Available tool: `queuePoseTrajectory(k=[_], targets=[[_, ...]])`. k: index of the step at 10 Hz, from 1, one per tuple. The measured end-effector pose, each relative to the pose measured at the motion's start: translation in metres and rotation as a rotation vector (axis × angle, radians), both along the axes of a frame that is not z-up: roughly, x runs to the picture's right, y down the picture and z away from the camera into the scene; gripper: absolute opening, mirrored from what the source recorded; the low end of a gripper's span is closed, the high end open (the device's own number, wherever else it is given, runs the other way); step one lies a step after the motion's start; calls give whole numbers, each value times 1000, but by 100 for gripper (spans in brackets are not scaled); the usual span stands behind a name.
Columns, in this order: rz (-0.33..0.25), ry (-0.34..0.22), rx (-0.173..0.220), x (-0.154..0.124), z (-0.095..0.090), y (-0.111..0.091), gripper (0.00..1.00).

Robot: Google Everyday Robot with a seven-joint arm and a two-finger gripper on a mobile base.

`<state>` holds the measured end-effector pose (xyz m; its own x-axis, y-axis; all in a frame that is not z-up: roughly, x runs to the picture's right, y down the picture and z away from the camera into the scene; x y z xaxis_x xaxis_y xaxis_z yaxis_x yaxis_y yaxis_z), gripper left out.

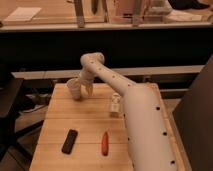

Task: Pick up the ceramic cup

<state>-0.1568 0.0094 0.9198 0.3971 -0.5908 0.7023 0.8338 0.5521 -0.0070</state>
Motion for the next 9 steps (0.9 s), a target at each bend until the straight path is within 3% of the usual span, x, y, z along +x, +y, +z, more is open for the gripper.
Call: queuePoseTrajectory(k=[3,5,9], targets=[[-5,-6,-10,-3,6,3,20],[-11,-6,-11,-1,5,2,4],[-18,-6,-5,8,-23,-19,0]])
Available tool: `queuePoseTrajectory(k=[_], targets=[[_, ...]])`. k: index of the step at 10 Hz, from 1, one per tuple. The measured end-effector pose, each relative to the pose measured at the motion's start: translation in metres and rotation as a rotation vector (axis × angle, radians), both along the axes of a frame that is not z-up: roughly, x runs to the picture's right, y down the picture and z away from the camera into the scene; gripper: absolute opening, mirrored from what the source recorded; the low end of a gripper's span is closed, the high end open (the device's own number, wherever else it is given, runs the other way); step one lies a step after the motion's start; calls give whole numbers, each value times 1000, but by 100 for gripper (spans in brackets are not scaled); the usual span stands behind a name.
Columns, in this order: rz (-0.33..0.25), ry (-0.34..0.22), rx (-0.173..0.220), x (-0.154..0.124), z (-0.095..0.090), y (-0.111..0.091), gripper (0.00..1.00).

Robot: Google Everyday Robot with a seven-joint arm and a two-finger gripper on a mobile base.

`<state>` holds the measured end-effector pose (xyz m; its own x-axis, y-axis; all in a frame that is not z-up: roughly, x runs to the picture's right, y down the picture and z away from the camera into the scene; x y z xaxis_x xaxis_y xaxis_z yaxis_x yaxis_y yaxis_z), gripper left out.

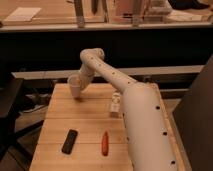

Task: Pick up the ceramic cup

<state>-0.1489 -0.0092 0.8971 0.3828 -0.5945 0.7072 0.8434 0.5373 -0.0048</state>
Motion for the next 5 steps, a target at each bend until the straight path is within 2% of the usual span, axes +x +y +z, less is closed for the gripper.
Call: queuePoseTrajectory(k=[5], targets=[[-9,-1,-2,13,-9,-1,0]])
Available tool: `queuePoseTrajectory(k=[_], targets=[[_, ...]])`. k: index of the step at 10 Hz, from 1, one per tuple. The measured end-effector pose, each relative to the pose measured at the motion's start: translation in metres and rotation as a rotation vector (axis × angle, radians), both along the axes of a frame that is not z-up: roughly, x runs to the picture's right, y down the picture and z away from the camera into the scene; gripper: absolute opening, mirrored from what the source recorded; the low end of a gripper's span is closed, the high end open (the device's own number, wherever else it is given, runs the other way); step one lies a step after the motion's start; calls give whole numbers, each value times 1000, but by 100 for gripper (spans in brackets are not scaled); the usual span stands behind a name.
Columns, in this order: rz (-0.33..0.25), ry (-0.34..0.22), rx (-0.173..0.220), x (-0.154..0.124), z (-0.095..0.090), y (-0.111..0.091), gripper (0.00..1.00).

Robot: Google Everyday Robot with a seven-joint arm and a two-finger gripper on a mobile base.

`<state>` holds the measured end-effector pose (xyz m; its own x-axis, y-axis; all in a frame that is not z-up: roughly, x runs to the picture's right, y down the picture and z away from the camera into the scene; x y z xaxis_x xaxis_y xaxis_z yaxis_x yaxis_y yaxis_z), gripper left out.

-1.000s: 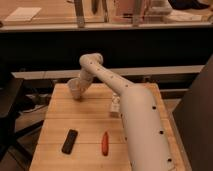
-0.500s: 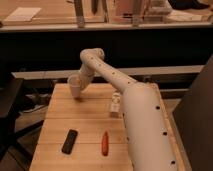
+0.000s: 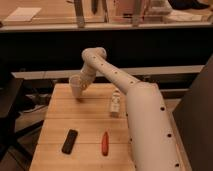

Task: Pick up the ceramic cup

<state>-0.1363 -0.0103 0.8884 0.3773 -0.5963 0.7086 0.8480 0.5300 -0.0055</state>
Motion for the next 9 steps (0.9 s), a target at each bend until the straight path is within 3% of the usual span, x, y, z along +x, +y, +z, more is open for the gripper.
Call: queuePoseTrajectory(k=[9], targets=[[-17,-4,-2,18,-21,-10,0]])
